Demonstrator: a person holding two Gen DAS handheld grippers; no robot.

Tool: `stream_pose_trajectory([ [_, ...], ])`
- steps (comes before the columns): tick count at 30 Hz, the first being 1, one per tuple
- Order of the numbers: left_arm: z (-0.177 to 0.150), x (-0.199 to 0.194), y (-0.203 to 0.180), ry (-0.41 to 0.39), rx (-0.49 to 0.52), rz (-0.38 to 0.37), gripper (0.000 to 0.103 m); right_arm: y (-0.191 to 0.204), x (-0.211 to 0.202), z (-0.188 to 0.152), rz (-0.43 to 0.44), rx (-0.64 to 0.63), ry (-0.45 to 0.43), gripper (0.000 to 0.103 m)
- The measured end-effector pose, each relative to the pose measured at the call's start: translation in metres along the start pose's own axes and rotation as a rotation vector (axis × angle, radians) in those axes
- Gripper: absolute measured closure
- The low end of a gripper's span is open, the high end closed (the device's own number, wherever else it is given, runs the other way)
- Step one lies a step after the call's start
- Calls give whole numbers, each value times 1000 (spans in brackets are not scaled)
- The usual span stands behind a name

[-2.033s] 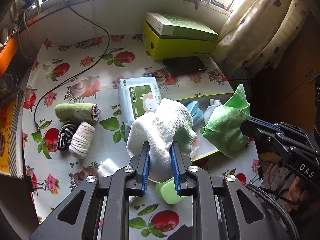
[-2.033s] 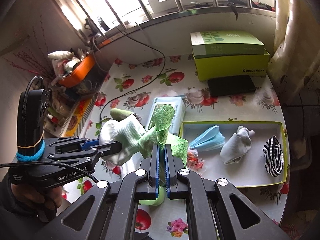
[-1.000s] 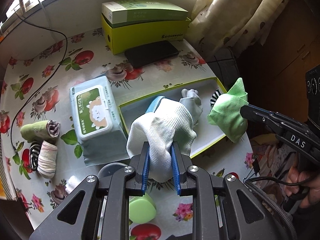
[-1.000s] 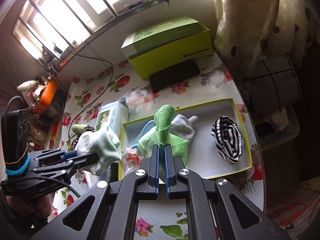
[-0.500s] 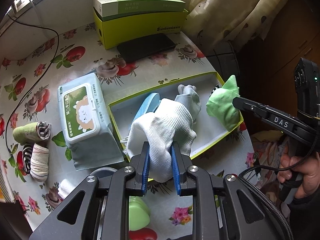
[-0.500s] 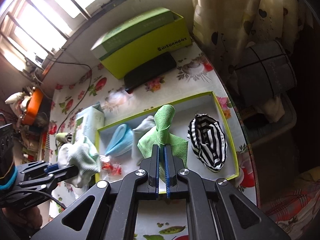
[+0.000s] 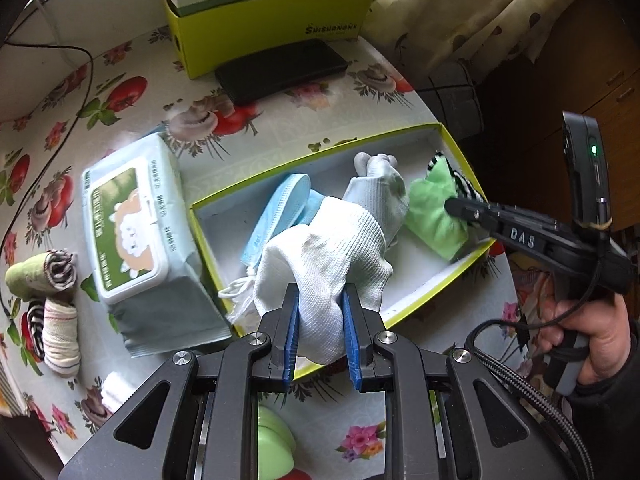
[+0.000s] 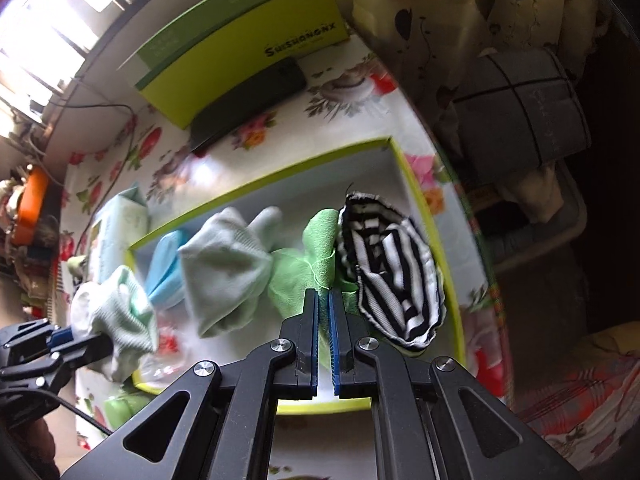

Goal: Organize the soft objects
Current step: 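Carry the white towel with the left gripper while the right gripper carries the green cloth to the tray, then open the left gripper over the tray while the right gripper releases the green cloth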

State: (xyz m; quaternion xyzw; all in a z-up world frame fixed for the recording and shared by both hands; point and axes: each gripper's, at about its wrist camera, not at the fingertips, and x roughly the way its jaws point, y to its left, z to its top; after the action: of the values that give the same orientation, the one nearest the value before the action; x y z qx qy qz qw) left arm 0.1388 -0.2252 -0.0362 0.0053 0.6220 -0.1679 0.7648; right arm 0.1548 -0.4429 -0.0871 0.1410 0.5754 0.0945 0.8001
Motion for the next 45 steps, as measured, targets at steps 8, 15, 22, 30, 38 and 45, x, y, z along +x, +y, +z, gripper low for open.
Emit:
stream_pose_trajectory([
  [8, 10, 13, -9, 26, 30, -27, 82, -5, -2, 10, -5, -6, -4, 98],
  [15, 6, 33, -4, 74, 18, -19, 82, 2, -8, -2, 10, 0, 8, 86],
  [22, 6, 44, -7, 129, 11, -60, 79, 17, -22, -3, 12, -32, -16, 70],
  [30, 0, 26, -4, 88, -8, -70, 66, 28, -37, -5, 17, -56, -39, 65],
  [38, -10, 3, 7, 45, -45, -68, 66, 43, -48, -14, 27, -78, -50, 64],
  [45, -24, -16, 22, 3, -93, -73, 66, 64, -60, -23, 39, -106, -56, 63],
])
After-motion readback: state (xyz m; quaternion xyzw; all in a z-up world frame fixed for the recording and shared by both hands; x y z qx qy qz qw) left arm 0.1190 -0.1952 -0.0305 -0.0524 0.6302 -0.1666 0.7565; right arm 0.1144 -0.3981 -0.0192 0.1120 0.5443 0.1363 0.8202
